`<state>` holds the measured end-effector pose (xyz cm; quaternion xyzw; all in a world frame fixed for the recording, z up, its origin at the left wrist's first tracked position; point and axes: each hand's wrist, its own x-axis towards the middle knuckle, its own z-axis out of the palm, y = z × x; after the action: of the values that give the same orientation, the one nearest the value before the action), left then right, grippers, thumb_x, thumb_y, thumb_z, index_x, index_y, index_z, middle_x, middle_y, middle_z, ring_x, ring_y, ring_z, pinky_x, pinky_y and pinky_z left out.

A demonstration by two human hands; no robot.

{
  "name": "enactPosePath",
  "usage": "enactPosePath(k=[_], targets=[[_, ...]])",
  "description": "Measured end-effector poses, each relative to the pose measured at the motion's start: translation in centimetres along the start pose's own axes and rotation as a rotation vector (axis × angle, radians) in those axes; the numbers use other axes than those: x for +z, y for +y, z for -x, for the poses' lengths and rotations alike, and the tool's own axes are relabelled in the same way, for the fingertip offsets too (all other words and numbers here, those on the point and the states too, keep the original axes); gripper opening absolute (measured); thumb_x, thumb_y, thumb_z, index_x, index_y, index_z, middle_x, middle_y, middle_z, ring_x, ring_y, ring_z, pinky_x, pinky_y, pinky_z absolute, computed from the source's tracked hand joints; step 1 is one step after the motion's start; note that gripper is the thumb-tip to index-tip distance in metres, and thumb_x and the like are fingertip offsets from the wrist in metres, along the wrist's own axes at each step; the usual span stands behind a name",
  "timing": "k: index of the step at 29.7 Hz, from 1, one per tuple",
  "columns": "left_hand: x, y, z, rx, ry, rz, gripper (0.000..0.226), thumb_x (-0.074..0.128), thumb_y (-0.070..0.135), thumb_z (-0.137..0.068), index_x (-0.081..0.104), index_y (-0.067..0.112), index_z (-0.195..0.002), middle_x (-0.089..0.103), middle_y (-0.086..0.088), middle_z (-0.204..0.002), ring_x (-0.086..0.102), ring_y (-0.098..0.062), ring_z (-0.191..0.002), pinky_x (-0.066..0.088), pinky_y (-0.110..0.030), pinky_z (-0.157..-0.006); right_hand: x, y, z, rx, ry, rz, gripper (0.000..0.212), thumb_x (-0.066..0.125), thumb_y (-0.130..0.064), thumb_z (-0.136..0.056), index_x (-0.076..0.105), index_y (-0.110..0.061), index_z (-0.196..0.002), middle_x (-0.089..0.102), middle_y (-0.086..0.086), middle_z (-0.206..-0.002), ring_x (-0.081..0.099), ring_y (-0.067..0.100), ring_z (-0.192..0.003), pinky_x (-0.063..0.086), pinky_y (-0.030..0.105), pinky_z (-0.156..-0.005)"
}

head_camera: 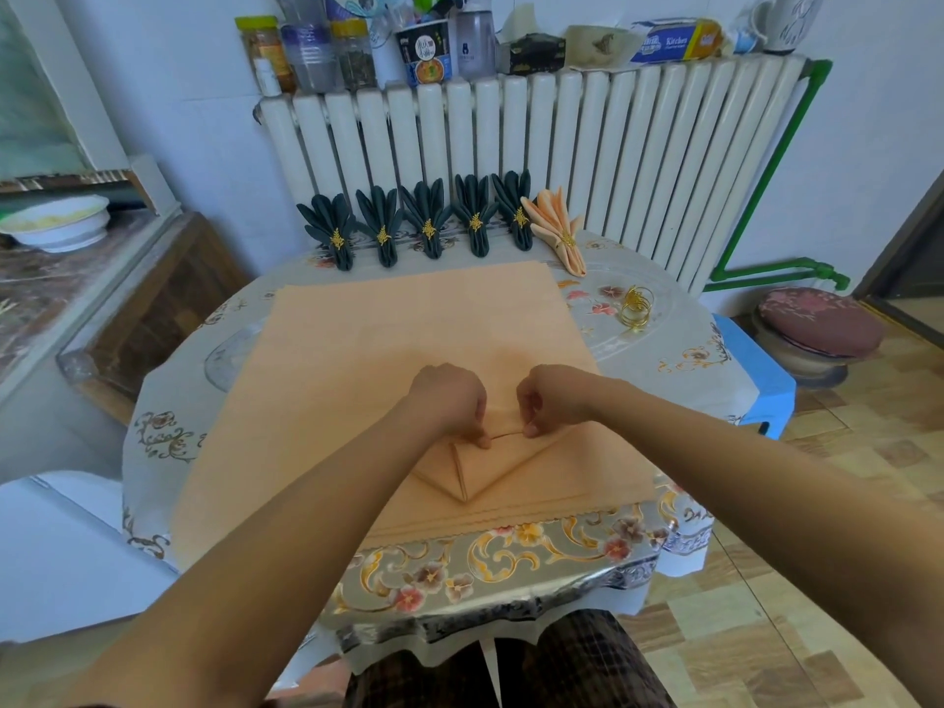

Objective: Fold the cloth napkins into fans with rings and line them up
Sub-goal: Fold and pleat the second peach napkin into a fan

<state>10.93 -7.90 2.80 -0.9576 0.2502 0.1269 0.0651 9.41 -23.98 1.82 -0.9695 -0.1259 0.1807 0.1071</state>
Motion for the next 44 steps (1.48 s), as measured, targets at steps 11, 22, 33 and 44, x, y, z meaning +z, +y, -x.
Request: enactPosePath(k=[11, 22, 33, 44], targets=[[-1.8, 0.5, -1.4, 0.04, -0.271, -0.02, 0.059, 0.073, 0.048, -0.078, 0.053, 0.017, -0.123, 0.057, -0.003, -0.122, 0.05, -0.025, -0.105, 0.036, -0.032, -0.082, -0.1, -0.5, 0.0, 0.02, -0.125, 0.161, 0.037, 0.059, -0.034, -0.091, 0.056, -0.008, -0.118, 0.053, 0.003, -0.095, 0.047, 0.019, -0.087, 0.035, 0.027, -0.074], [-3.3, 1.0, -1.5, 0.089, -0.389, -0.081, 0.057, 0.077, 0.047, -0.072, 0.062, 0.012, -0.114, 0.056, 0.0, -0.095, 0.053, -0.021, -0.086, 0.043, -0.03, -0.071, 0.8, 0.2, 1.7, -0.08, 0.054, -0.019, 0.01, 0.054, -0.021, -0.093, 0.051, -0.011, -0.093, 0.059, 0.011, -0.095, 0.045, 0.02, -0.083, 0.029, 0.029, -0.066], [-4.7, 1.7, 2.8, 0.075, 0.149, -0.519, 0.013, 0.051, 0.007, -0.092, 0.055, 0.019, -0.089, 0.054, 0.003, -0.081, 0.057, -0.019, -0.08, 0.037, -0.028, -0.063, 3.6, -0.6, 1.2, -0.173, 0.578, -0.153, 0.01, 0.06, -0.011, -0.087, 0.059, -0.003, -0.092, 0.058, 0.016, -0.083, 0.049, 0.029, -0.079, 0.031, 0.035, -0.063], [-2.1, 1.0, 4.1, 0.031, -0.21, -0.257, 0.038, 0.074, 0.046, -0.076, 0.061, 0.016, -0.095, 0.052, 0.004, -0.072, 0.053, -0.018, -0.073, 0.04, -0.028, -0.06, 3.8, -0.7, 3.0, -0.039, 0.229, -0.384, 0.018, 0.078, -0.027, -0.073, 0.061, -0.022, -0.078, 0.052, -0.014, -0.071, 0.044, 0.002, -0.066, 0.03, 0.016, -0.055]])
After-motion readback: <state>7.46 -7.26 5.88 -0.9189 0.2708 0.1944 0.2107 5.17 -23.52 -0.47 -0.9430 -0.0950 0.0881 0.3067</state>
